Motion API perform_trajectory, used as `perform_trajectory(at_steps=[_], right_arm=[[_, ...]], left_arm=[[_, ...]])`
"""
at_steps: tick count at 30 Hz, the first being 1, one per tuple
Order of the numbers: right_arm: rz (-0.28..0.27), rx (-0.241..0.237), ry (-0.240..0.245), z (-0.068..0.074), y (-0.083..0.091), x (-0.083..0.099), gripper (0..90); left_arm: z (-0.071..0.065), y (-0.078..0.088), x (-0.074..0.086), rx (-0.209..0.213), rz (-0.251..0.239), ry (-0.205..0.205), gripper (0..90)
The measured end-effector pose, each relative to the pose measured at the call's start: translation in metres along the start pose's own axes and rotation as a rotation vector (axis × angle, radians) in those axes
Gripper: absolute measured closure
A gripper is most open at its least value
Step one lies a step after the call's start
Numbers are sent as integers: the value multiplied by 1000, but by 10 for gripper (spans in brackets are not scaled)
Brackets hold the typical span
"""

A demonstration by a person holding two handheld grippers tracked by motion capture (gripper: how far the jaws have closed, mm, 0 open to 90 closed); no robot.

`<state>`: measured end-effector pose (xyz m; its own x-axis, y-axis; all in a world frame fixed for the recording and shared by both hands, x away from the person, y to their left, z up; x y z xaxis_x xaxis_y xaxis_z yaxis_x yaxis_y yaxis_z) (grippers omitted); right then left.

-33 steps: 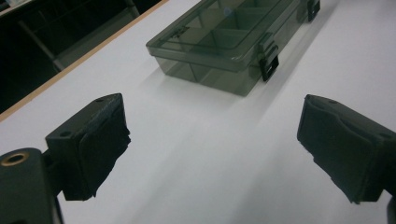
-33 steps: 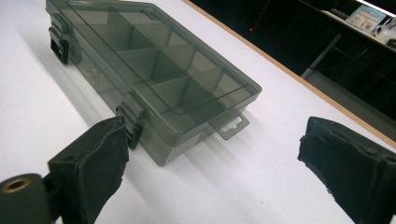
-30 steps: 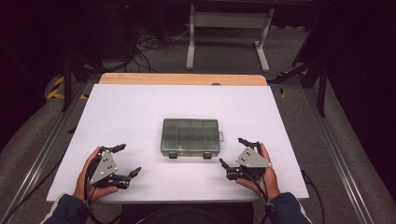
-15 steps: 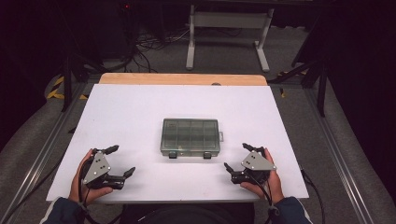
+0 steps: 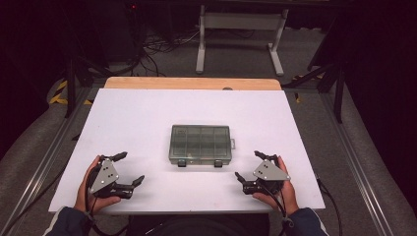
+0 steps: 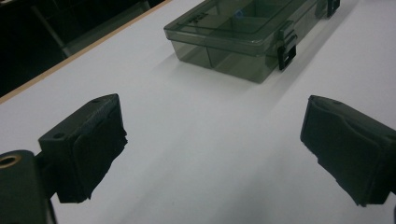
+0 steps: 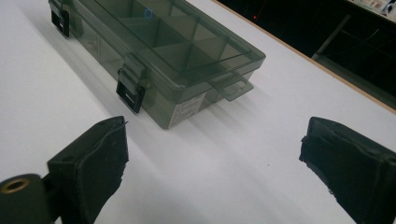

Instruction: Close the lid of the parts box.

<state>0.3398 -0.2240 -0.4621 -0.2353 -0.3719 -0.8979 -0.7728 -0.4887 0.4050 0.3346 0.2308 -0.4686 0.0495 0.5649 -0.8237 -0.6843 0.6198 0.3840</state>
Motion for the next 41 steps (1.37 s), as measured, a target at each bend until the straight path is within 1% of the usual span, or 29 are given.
perform_trajectory(at_steps=[2, 4, 6, 11, 18, 21, 24, 29, 41], right_arm=[[3, 6, 3, 1, 0, 0, 73], [8, 8, 5, 1, 0, 0, 73], [9, 9, 9, 2, 0, 0, 72], [13, 13, 11, 1, -2, 1, 74], [9, 13, 15, 2, -1, 1, 75], [12, 17, 15, 2, -1, 2, 75], [12, 22, 13, 2, -1, 2, 75], [12, 22, 13, 2, -2, 2, 75], [2, 27, 9, 0, 0, 2, 75]], left_arm=[[0, 1, 0, -5, -7, -1, 71], [0, 0, 0, 4, -8, 2, 67], [-1, -1, 0, 6, -6, -5, 64], [-1, -2, 0, 11, -5, -1, 64], [-2, -5, -1, 14, 6, -15, 64], [-2, -5, -1, 16, 5, -8, 64], [-1, -6, -1, 19, 6, -13, 64], [0, -6, -1, 19, 2, -7, 65], [-1, -9, -1, 22, 11, -9, 65]])
Point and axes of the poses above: each handheld gripper's, and its own axes: y roughly backward along the jaws, x roughly out of its underside, z roughly to its left, the point moved 2 cm from there along -y, roughly forward along the jaws, and after that the axes turned 11 degrees about -y, right-handed, at the moved point
